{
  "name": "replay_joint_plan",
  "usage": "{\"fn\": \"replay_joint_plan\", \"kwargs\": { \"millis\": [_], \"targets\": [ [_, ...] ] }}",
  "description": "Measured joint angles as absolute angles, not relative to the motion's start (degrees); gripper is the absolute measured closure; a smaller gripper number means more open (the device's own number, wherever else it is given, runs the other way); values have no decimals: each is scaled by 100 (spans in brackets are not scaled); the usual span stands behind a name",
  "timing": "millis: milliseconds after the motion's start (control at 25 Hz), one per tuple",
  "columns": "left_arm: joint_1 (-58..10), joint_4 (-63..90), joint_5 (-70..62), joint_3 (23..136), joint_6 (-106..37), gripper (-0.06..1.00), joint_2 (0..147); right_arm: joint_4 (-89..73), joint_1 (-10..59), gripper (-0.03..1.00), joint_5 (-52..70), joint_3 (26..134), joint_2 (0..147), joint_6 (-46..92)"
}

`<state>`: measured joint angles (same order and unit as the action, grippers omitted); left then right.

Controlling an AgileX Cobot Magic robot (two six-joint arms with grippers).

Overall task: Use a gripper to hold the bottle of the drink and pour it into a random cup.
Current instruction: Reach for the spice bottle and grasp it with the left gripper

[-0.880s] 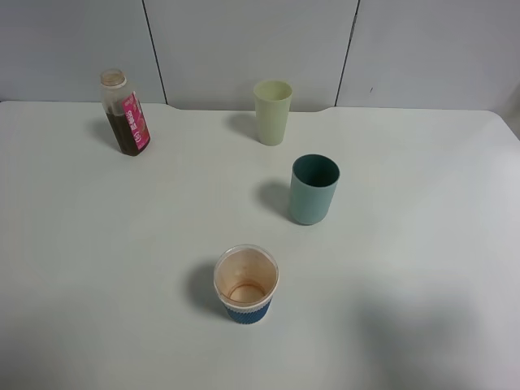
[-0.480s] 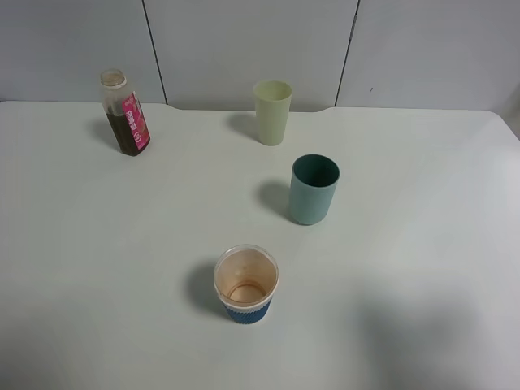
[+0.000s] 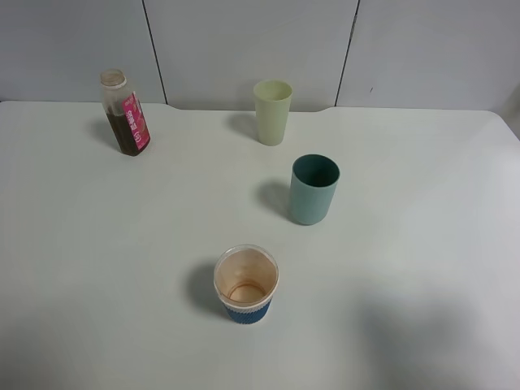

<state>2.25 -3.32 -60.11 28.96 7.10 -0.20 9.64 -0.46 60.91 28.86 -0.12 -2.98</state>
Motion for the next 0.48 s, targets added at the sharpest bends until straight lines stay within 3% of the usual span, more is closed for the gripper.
{"fn": "replay_joint_plan", "kwargs": {
  "millis": [480],
  "targets": [
    [225, -332, -6011, 2896, 710, -4, -20, 964, -46, -2, 6091, 2886, -12, -298]
  ]
}}
